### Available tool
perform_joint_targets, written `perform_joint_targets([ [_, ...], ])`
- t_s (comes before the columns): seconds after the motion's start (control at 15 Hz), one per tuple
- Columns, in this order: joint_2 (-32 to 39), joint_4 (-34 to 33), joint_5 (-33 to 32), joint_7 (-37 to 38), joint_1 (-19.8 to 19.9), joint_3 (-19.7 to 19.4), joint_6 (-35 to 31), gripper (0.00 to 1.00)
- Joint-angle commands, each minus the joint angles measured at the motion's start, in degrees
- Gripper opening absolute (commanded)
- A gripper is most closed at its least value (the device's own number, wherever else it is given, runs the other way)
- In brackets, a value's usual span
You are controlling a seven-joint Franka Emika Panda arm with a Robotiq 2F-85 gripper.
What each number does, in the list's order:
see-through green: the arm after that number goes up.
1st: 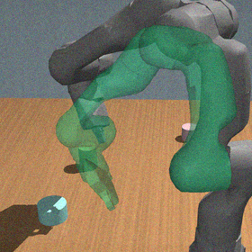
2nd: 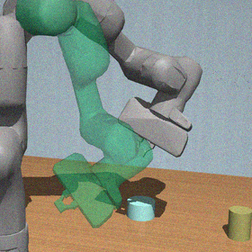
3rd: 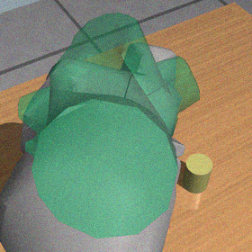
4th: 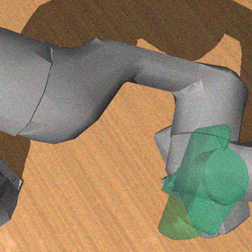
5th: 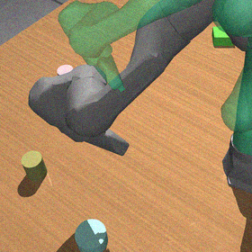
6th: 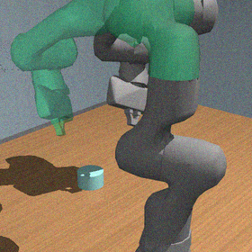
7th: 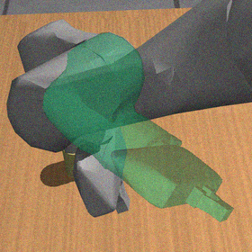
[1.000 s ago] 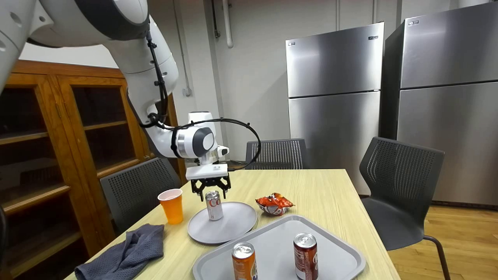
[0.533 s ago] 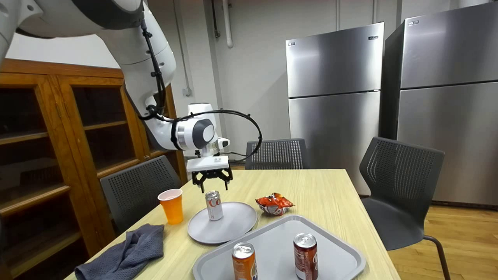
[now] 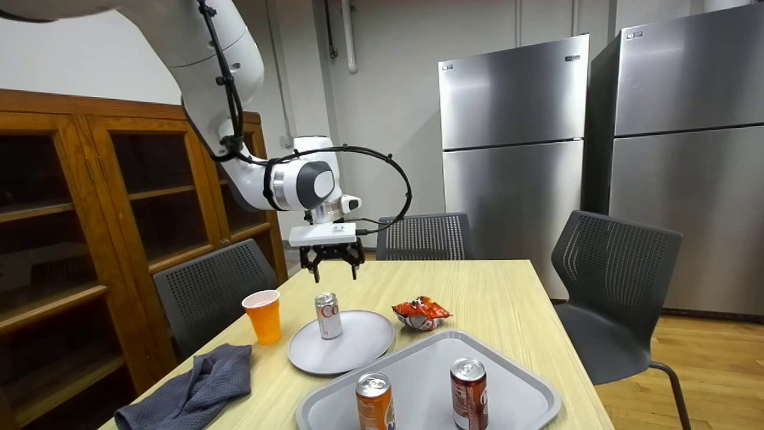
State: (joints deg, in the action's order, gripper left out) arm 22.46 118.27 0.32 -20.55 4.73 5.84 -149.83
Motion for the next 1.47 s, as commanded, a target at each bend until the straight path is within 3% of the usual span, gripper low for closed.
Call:
perform_joint_targets([
  [0.0, -5.82, 5.54, -1.27, 2.70, -0.27, -2.47, 2.29, 1.00],
  [0.4, -10.66, 12.34, -1.59, 2.74, 0.37, -5.58, 2.17, 1.00],
  [0.47, -6.83, 8.70, -1.09, 2.23, 0.18, -5.28, 1.70, 1.00],
  [1.07, -8.78, 11.06, -1.06, 2.21, 0.15, -5.75, 1.69, 1.00],
  [1.4, -14.21, 14.96, 9.37, 1.41, 2.15, -4.66, 1.17, 1.00],
])
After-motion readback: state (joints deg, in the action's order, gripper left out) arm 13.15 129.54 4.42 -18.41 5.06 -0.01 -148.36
